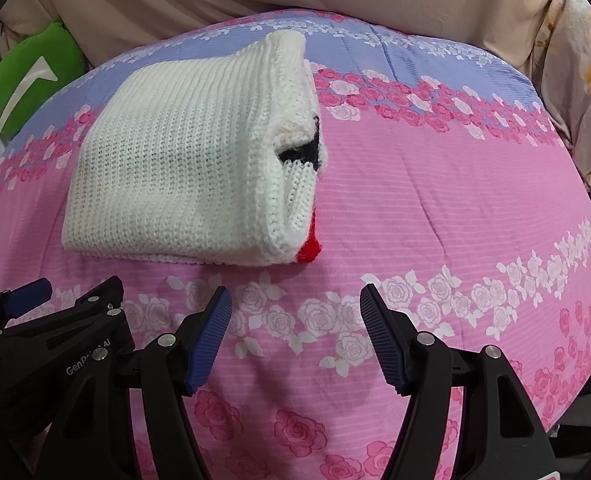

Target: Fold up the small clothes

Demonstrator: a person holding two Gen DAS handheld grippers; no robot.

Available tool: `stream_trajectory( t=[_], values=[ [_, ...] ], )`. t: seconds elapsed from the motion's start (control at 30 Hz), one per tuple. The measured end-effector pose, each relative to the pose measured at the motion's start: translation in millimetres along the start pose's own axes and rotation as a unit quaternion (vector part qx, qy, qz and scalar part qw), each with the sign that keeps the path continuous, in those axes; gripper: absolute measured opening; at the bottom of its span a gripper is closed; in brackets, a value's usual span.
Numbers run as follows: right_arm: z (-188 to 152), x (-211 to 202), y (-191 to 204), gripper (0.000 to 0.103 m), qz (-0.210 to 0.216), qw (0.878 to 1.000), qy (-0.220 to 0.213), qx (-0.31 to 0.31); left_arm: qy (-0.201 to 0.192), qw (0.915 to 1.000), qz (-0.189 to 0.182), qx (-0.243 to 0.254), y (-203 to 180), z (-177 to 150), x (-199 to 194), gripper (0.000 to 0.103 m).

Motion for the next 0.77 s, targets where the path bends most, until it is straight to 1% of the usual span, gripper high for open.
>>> stream_trajectory(
  t=[0.2,0.3,0.47,0.6,0.67,0.77],
  values=[
    [0.0,0.7,0.4,0.065,-0.003,1.0,0.0,0.002,-0.008,1.0,0.004,0.0,-1.0,1.0,-1.2,0.076],
    [-0.1,0.7,-0.3,0.065,-0.003,1.0,0.0,0.004,-0.018,0.9998,0.007,0.004,-1.4,1.6,-3.1,0.076],
    [1.6,-3.1,-0.7,0.065,-0.004,1.0,-0.007,0.004,-0.023,0.9997,-0.003,0.004,-0.7,3.2,-5.0,0.076],
    [1.8,-3.7,-2.1,0.065,-0.005,1.0,-0.006,0.007,-0.022,0.9997,-0.004,0.014,-3.7,4.4,-5.1,0.075],
    [2.0,-3.3,-3.9,0.065,-0.005,1.0,-0.006,0.008,-0.017,0.9997,-0.012,0.016,-4.2,4.6,-2.9,0.075],
    [1.7,-1.4,-3.9,0.066,-0.004,1.0,-0.004,0.009,-0.015,0.9997,-0.01,0.016,-3.3,3.2,1.3,0.075]
  ],
)
Point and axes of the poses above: each gripper's, at about its wrist camera, not at the fingertips, and x roughly the way its jaws point, y to its left, z to its top, the point moved 6 cm from there along x, roughly the way its jaws point, and after that the axes turned 6 degrees about y, right-handed, at the moved point
